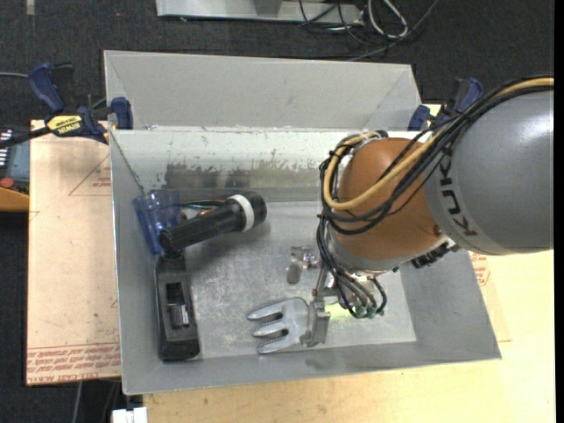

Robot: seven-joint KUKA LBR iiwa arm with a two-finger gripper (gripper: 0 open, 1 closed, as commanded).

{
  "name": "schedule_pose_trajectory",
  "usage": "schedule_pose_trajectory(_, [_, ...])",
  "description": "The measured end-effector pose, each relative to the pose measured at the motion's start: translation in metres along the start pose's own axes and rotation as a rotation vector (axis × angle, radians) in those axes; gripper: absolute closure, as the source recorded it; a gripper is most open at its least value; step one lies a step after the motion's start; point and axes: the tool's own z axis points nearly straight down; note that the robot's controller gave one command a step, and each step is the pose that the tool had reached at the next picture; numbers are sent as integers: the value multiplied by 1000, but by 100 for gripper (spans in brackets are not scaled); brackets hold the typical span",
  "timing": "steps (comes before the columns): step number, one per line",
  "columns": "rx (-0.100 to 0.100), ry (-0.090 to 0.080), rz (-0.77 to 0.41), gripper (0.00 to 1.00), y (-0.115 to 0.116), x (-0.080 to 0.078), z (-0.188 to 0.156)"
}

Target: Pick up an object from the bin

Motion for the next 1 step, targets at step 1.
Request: schedule_pose_trajectory(1, [-1,-8,4,0,0,-2,-4])
